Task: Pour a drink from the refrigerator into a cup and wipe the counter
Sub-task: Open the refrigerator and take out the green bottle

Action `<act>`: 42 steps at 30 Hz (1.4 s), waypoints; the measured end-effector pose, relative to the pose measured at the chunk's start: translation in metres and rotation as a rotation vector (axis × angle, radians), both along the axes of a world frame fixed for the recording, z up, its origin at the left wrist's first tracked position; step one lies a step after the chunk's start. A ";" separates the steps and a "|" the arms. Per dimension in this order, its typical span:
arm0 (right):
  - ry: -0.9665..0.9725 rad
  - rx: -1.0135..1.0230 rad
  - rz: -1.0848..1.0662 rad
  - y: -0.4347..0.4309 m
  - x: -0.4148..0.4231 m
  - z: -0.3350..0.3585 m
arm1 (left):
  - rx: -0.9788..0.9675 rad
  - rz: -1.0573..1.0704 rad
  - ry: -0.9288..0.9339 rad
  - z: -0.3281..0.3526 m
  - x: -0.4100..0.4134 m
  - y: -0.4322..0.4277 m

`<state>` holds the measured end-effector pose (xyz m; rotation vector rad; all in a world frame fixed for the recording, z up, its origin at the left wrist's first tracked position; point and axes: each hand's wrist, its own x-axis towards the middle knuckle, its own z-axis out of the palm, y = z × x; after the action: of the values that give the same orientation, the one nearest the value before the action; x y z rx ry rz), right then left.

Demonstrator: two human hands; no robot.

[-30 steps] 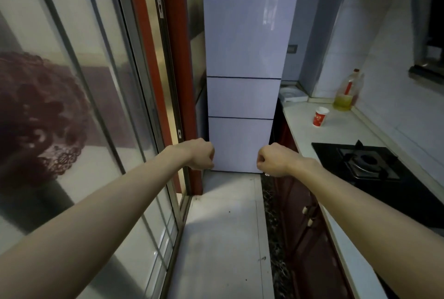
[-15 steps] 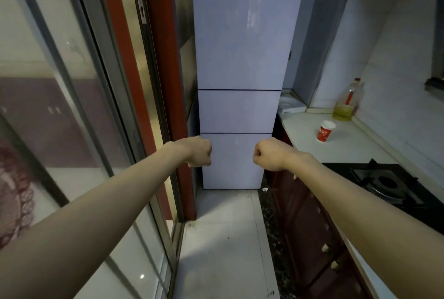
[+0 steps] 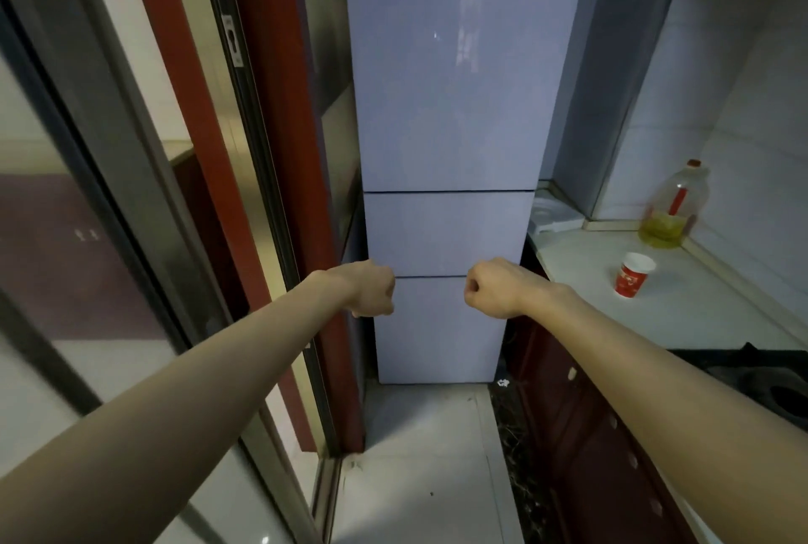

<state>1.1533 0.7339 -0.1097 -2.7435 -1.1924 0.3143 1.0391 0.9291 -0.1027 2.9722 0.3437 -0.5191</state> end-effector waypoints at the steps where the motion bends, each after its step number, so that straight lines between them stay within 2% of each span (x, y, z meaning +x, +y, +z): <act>1: -0.002 -0.001 0.009 0.008 0.013 0.001 | 0.003 0.010 -0.005 0.002 0.012 0.008; 12: 0.041 0.048 0.143 0.094 0.160 0.008 | 0.006 0.113 -0.022 0.010 0.137 0.077; 16: 0.075 -0.029 0.171 0.125 0.193 -0.013 | -0.004 0.132 0.058 -0.006 0.165 0.099; 22: 0.048 -0.072 0.225 0.190 0.238 -0.018 | -0.023 0.128 0.056 -0.015 0.215 0.155; 32: -0.030 -0.143 0.214 0.316 0.320 -0.001 | 0.069 0.081 -0.025 -0.012 0.315 0.256; 38: -0.096 -0.186 0.214 0.384 0.344 0.017 | 0.002 0.117 -0.027 -0.031 0.346 0.276; 42: -0.241 -0.126 0.311 0.426 0.350 0.031 | -0.095 0.183 -0.007 -0.050 0.357 0.286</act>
<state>1.5036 1.1599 -0.0789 -2.7560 -1.7236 0.0926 1.3959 1.2149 -0.1529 2.8146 0.5674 -0.4892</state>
